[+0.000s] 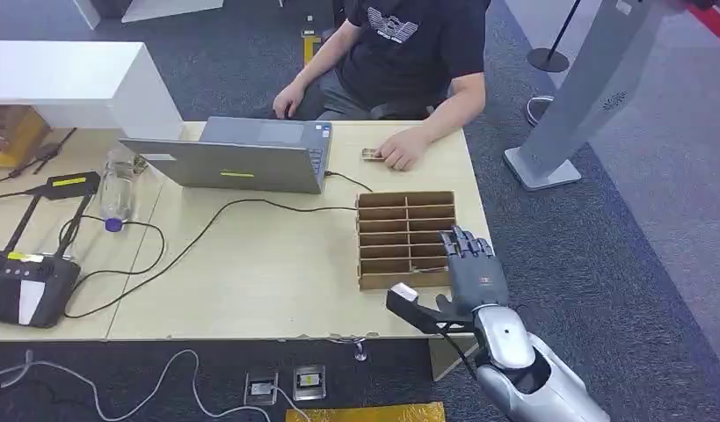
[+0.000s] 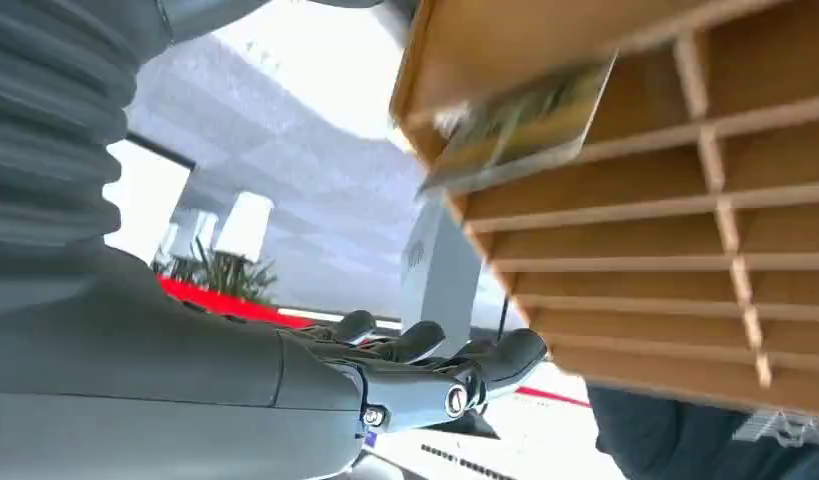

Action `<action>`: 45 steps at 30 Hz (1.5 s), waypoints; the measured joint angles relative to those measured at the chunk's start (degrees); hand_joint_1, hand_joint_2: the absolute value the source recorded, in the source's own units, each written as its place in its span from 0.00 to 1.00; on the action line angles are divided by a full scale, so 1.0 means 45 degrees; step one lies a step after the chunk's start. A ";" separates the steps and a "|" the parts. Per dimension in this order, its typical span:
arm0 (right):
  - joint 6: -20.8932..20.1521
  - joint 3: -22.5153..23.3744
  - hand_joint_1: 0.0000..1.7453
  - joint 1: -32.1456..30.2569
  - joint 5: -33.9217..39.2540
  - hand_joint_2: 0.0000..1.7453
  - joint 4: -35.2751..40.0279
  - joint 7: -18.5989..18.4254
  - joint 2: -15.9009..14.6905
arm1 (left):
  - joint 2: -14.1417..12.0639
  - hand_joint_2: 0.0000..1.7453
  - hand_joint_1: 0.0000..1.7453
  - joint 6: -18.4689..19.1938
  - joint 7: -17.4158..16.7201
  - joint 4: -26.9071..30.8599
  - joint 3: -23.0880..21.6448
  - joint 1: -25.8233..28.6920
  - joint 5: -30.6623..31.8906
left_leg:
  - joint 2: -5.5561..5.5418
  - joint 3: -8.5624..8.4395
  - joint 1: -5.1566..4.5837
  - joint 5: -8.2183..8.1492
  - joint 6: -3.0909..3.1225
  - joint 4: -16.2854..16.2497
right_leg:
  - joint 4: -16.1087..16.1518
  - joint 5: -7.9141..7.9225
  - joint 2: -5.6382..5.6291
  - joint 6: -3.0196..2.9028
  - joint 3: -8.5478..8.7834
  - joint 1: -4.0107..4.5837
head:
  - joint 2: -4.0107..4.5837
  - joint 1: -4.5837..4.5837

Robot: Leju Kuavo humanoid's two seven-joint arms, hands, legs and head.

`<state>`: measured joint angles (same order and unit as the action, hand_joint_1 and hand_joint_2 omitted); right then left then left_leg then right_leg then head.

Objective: Pass the card to the sensor for recognition and then transmit it.

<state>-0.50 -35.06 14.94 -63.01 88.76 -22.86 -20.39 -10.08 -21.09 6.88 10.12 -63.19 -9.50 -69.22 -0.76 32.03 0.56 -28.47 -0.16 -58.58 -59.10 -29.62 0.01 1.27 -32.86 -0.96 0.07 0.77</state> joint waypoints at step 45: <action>0.1068 -0.0427 0.00 0.0023 -0.0029 1.00 -0.0067 0.0573 0.0738 | -0.0005 0.00 0.00 0.0495 -0.0345 0.0000 0.0000 -0.0016 0.0097 | -0.0003 0.0009 0.0001 0.0000 0.0000 0.0001 | -0.0003 -0.0001 0.0007 -0.0001 -0.0001 0.0001 | 0.0000 0.0000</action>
<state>4.31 -36.98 15.04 -63.14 88.45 -20.28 -17.07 -10.10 -18.86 5.33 10.12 -63.19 -9.58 -68.78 -0.77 32.07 0.56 -28.47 -0.16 -58.57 -59.11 -29.63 0.05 1.26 -32.86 -0.96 0.07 0.76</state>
